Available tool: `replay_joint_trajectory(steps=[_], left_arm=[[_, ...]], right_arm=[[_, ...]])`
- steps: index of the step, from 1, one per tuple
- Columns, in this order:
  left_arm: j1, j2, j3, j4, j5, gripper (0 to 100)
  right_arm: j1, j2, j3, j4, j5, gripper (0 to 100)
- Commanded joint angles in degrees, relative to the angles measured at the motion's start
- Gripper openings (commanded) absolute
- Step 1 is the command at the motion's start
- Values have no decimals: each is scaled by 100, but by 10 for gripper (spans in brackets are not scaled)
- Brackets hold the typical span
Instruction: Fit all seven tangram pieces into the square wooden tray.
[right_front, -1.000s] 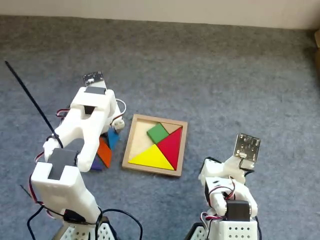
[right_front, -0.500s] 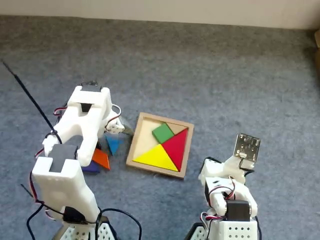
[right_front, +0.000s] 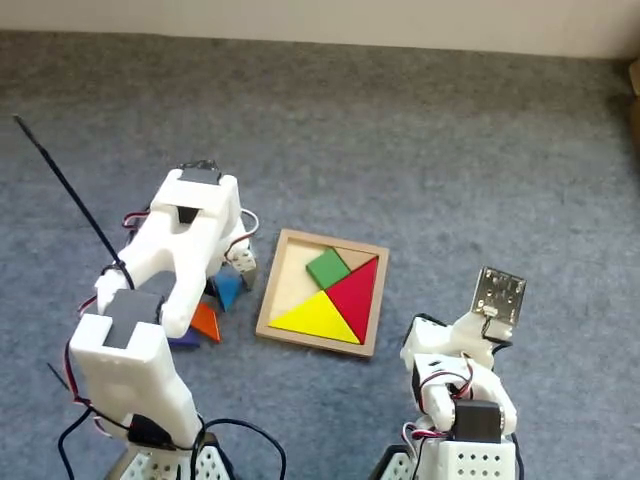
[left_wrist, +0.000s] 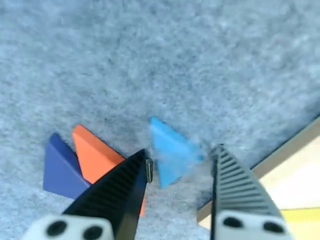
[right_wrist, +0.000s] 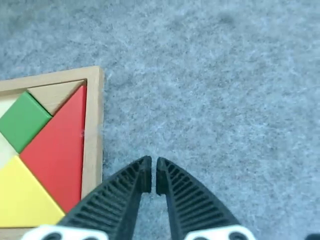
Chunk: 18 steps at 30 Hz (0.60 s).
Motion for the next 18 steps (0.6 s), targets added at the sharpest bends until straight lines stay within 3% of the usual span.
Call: replay_joint_trajectory(steps=[1, 12, 18], left_arm=[[48, -31, 31, 53, 18, 160], [154, -92, 4, 53, -396, 51], [286, -242, -13, 97, -422, 42]], right_arm=[[75, -75, 804, -4, -44, 31], [84, -75, 804, -4, -44, 31], [84, -75, 804, -13, -44, 31]])
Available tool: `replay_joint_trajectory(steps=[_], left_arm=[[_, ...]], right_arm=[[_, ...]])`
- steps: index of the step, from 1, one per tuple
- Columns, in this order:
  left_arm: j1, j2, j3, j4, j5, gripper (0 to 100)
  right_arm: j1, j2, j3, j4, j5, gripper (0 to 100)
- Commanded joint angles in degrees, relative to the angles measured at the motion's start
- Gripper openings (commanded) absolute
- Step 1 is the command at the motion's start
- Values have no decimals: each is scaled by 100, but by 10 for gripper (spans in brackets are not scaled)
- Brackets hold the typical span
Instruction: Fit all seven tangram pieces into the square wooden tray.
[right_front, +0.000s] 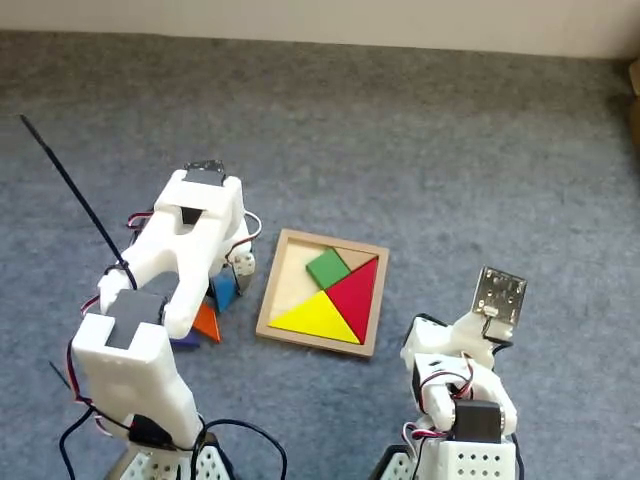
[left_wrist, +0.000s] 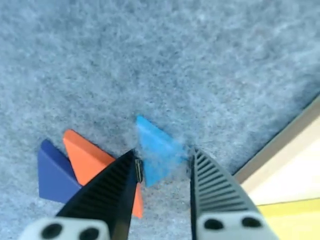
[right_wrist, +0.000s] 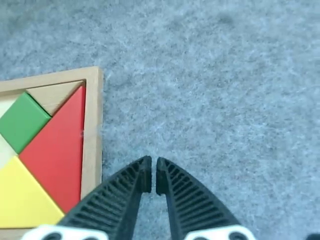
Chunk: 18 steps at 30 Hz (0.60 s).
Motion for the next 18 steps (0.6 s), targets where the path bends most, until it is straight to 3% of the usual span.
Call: replay_joint_trajectory(steps=[1, 8, 15, 18], left_arm=[[233, -347, -4, 97, -79, 42], [629, -1288, 22, 105, -44, 42], [1323, -1385, -40, 53, -88, 42], [1736, -1376, -48, -9, -466, 42]], right_arm=[[57, -75, 804, -13, -44, 31], [66, -75, 804, -13, -53, 31], [66, -75, 804, -31, -53, 31], [66, -75, 804, -31, -53, 31]])
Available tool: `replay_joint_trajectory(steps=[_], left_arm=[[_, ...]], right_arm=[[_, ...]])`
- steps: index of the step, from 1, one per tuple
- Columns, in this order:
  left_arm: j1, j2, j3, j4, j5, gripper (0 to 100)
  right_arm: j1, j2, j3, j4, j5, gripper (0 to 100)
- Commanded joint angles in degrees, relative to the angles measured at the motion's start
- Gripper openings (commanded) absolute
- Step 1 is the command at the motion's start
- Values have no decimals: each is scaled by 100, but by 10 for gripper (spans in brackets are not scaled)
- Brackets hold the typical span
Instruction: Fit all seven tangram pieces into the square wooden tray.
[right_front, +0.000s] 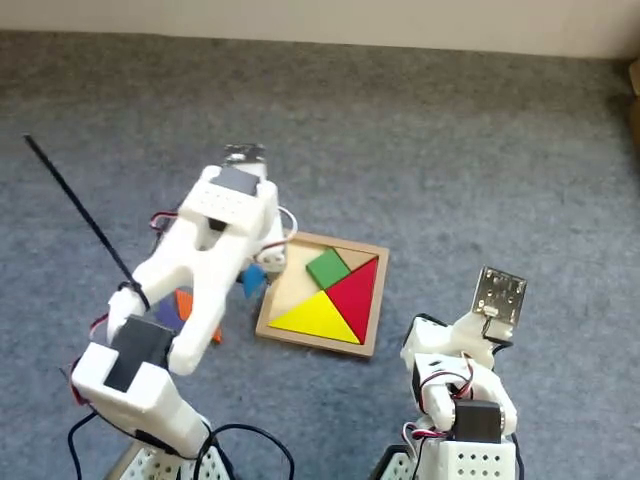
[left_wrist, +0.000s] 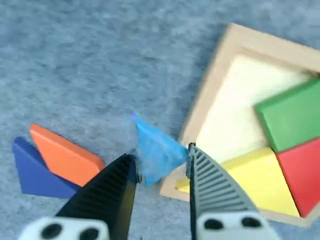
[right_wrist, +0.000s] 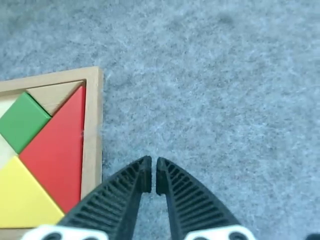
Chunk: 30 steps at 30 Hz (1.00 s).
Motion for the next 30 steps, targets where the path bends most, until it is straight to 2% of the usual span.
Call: replay_joint_trajectory(steps=[1, 6, 10, 15, 20, 25, 30], left_arm=[[708, -312, -66, -185, -642, 42], [1033, -303, -22, -791, -1240, 42], [1007, -295, -13, -1125, -1442, 42], [1068, -31, 66, -1292, -2066, 44], [1130, 558, 48, -1653, -2136, 45], [1130, 769, -251, -1618, -2136, 46], [1130, 778, -523, -1169, -2136, 50]], right_arm=[[66, -75, 804, -31, -53, 31], [66, -75, 804, -31, -53, 31], [66, -75, 804, -31, -44, 31], [66, -75, 804, -31, -35, 31], [66, -75, 804, -31, -35, 31], [66, -75, 804, -31, -35, 31], [66, -75, 804, -31, -35, 31]])
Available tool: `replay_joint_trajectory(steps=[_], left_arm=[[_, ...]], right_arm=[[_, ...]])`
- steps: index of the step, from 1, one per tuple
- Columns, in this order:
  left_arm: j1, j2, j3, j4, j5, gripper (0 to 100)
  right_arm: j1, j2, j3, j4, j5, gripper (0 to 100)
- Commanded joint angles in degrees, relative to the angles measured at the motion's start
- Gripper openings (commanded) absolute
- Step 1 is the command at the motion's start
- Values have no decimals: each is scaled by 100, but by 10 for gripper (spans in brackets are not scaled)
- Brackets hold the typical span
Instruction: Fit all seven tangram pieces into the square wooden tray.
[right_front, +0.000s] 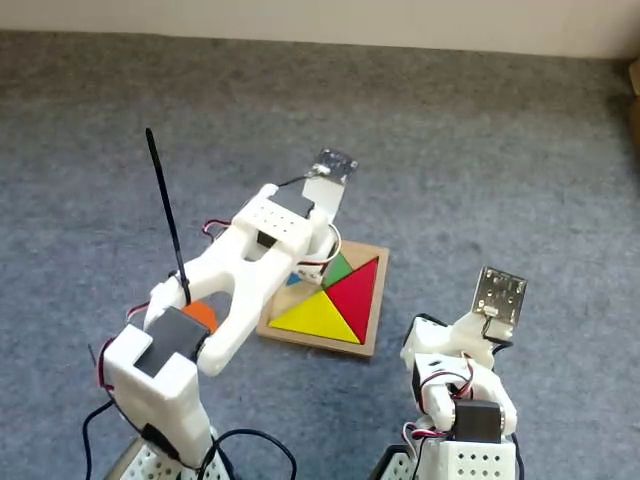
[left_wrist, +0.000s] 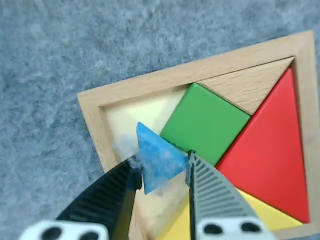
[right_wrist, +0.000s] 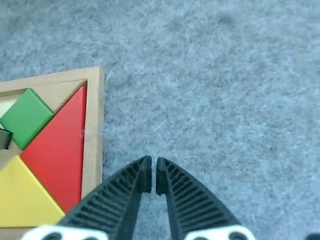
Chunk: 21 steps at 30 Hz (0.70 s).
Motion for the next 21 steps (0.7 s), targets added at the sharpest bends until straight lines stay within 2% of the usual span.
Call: replay_joint_trajectory(steps=[1, 5, 9, 16, 21], left_arm=[[101, 40, -382, 343, -88, 63], [92, -4, -400, 721, -62, 188], [84, -13, -409, 879, 466, 261], [66, -66, -418, 879, 519, 249], [-189, -690, -347, 888, 519, 210]], right_arm=[[75, -75, 804, -31, -35, 31], [75, -75, 804, -31, -35, 31], [75, -75, 804, -31, -35, 31], [75, -75, 804, -31, -35, 31], [75, -75, 804, -31, -35, 31]])
